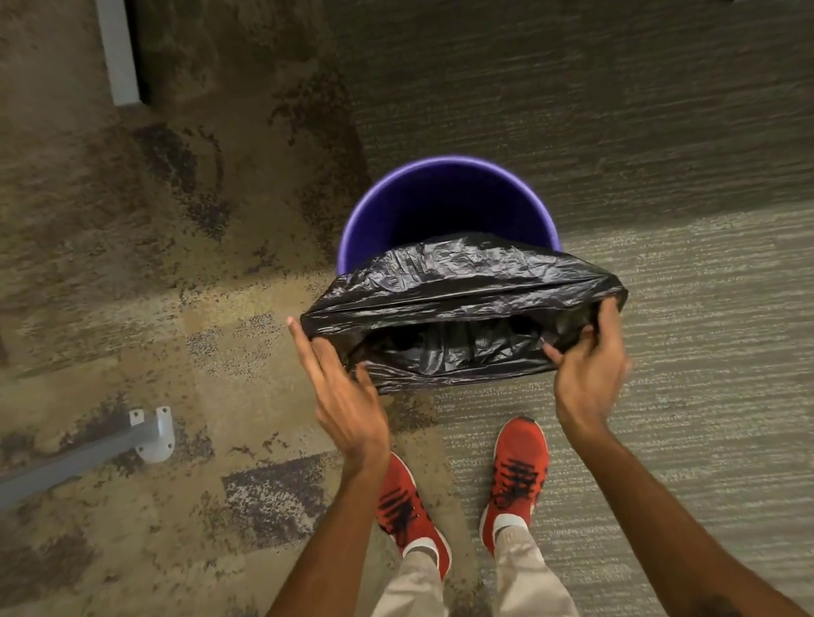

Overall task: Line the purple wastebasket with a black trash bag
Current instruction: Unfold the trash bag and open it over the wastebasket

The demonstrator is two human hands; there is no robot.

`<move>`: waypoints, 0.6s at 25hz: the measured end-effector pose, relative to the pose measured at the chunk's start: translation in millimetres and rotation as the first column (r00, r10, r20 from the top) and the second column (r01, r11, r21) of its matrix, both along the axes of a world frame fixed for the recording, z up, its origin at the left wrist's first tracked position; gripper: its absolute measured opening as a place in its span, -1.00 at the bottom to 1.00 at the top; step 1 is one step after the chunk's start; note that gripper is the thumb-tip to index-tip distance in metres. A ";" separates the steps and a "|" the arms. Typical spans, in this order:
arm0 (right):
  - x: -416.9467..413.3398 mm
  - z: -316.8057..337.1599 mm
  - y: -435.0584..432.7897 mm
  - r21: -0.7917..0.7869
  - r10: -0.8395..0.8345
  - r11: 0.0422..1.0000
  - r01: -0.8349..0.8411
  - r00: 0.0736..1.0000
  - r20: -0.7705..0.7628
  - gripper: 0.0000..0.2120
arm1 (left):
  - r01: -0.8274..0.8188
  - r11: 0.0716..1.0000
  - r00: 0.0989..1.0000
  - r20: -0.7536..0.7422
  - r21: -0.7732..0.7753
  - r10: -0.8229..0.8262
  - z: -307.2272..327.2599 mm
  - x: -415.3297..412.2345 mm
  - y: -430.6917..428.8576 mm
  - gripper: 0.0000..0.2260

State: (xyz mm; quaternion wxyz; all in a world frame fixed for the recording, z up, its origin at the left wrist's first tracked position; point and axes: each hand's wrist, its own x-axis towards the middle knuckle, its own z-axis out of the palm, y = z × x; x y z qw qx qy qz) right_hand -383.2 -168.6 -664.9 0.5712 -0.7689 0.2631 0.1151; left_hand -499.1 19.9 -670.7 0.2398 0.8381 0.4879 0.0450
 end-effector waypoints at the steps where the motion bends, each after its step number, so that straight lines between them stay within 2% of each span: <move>1: -1.2 -6.3 -2.1 0.011 -0.030 0.999 0.030 0.999 -0.017 -0.57 | 0.029 0.999 1.000 -0.009 -0.015 -0.029 -4.0 -2.7 1.0 -0.44; 9: 10.4 -15.6 2.8 0.094 -0.186 0.975 0.203 0.968 -0.166 -0.55 | 0.156 0.983 0.984 -0.067 -0.101 -0.163 -22.4 -3.4 -1.5 -0.25; 10: 13.0 -17.9 3.0 0.077 -0.191 0.976 0.206 0.968 -0.164 -0.57 | 0.163 0.980 0.983 -0.072 -0.113 -0.172 -23.4 -3.1 -1.4 -0.22; 12: 18.0 -23.1 2.0 0.041 -0.156 0.986 0.164 0.978 -0.141 -0.48 | 0.173 0.976 0.982 -0.056 -0.133 -0.182 -24.3 -0.3 0.7 -0.14; 15: 32.1 -29.6 -1.5 0.073 -0.136 0.986 0.152 0.972 -0.194 -0.38 | 0.199 0.964 0.979 0.002 -0.175 -0.202 -26.9 7.9 7.9 -0.07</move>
